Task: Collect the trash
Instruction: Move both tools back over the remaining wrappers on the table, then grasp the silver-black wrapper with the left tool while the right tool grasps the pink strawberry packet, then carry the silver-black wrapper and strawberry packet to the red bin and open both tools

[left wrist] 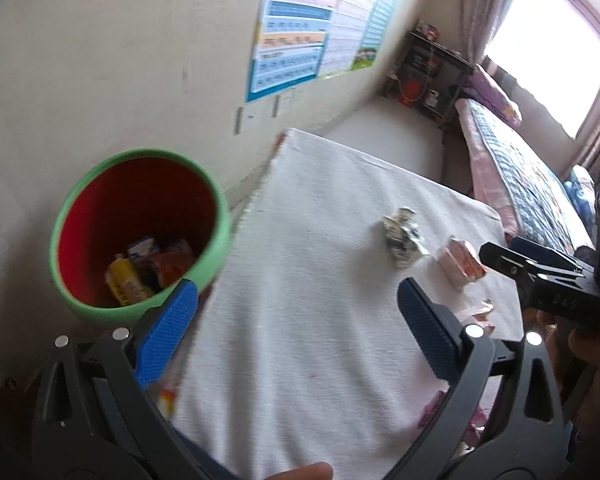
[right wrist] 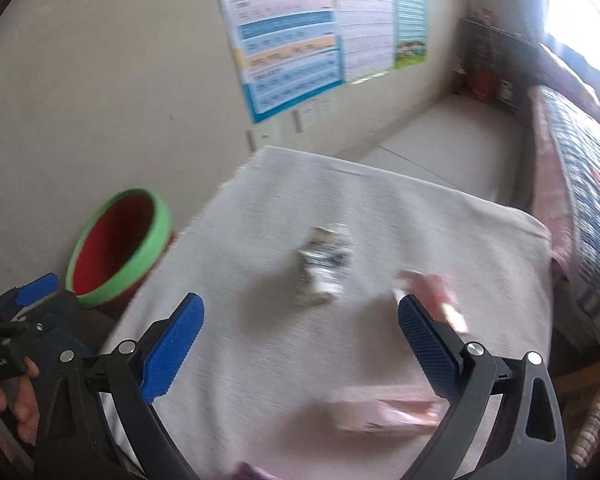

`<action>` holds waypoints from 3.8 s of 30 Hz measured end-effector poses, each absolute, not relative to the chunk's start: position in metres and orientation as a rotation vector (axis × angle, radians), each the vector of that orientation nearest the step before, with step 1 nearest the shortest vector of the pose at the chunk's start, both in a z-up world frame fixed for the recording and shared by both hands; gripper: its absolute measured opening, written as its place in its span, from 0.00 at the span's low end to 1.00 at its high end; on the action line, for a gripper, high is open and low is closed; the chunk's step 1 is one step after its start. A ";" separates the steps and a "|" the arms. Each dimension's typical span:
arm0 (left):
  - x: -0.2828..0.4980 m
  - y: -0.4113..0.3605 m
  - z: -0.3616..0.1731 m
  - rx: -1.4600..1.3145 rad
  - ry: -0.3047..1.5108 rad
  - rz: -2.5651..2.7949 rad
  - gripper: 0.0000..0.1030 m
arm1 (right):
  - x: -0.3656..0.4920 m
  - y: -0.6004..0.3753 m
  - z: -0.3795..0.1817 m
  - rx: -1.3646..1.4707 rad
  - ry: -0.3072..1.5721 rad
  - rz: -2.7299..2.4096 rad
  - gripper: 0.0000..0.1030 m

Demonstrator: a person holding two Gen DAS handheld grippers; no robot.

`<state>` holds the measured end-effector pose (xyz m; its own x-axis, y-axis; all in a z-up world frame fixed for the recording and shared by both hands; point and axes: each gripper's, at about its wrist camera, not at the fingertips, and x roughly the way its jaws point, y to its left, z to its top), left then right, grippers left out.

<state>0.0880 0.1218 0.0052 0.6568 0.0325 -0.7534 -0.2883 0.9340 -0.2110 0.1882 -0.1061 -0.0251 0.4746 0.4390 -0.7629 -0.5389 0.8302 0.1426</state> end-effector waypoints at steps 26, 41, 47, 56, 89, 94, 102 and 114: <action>0.184 0.040 -0.023 -0.295 0.948 0.012 0.95 | 0.242 -0.204 -0.081 -0.038 1.003 0.474 0.91; 0.262 0.033 -0.084 -0.394 1.081 0.004 0.81 | 0.286 -0.198 -0.122 -0.003 1.108 0.484 0.77; 0.279 0.029 -0.101 -0.397 1.130 0.008 0.66 | 0.291 -0.192 -0.130 -0.005 1.135 0.490 0.66; 0.275 0.030 -0.109 -0.431 1.146 -0.013 0.47 | 0.292 -0.189 -0.130 0.012 1.153 0.511 0.39; 0.167 0.079 -0.019 -0.393 0.946 0.020 0.47 | 0.222 -0.167 -0.044 -0.031 0.953 0.566 0.31; 0.147 0.099 -0.016 -0.399 0.930 0.061 0.47 | 0.210 -0.143 -0.035 -0.055 0.935 0.608 0.31; 0.121 0.142 -0.008 -0.419 0.893 0.124 0.47 | 0.196 -0.091 -0.022 -0.096 0.915 0.687 0.31; 0.085 0.212 -0.003 -0.464 0.855 0.248 0.47 | 0.185 -0.006 -0.006 -0.154 0.878 0.805 0.31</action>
